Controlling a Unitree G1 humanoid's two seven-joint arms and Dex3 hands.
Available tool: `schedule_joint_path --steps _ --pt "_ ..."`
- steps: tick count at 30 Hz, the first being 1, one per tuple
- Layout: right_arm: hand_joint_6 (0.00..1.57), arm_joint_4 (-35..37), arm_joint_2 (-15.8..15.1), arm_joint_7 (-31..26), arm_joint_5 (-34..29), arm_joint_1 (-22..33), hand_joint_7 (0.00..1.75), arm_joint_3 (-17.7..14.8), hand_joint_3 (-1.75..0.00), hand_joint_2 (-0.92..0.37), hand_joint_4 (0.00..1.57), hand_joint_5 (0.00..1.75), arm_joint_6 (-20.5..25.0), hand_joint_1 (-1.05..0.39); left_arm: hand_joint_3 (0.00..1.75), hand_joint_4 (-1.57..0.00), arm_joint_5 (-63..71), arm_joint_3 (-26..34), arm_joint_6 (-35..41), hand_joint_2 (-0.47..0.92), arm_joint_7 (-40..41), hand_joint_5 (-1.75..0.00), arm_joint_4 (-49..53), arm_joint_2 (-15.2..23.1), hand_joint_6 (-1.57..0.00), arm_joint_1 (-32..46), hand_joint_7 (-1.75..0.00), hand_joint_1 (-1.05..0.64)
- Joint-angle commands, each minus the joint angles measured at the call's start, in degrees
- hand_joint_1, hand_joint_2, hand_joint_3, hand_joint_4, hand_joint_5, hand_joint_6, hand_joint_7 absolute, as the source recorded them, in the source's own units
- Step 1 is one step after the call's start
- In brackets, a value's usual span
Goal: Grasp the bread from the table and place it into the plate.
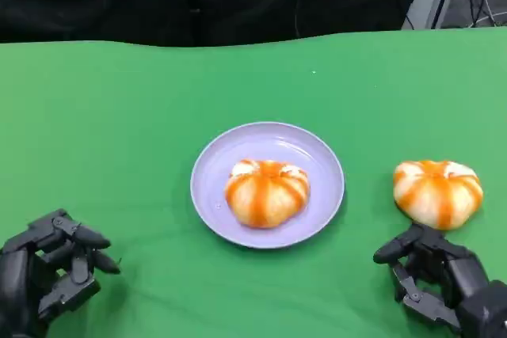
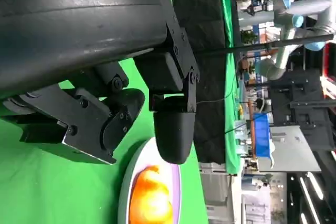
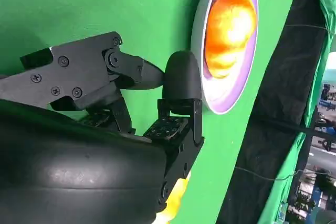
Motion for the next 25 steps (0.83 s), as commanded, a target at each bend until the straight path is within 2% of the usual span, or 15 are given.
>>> schedule_joint_path --steps 1,13,25 --pt "0.75 0.4 -0.9 -0.2 0.3 0.6 1.24 -0.4 -0.65 -0.84 0.69 1.75 0.3 -0.16 1.31 -1.00 2.1 -0.4 -1.4 0.44 3.5 -1.59 0.7 1.6 -0.96 -0.1 -1.39 0.04" --pt "0.74 0.3 -1.1 -0.5 0.2 0.6 1.24 -0.5 -0.66 -0.83 0.69 1.75 0.2 -0.17 1.23 -0.98 5.3 -1.9 -1.7 0.50 8.8 -1.59 0.7 2.4 -0.96 0.2 -1.38 0.03" --pt "0.74 -0.6 -1.2 -0.3 0.4 1.1 1.25 -0.6 -0.66 -0.83 0.69 1.75 0.5 -0.15 1.30 -1.00 6.1 -2.9 -0.4 0.45 10.3 -1.59 -0.9 3.3 -0.97 1.1 -1.38 0.01"
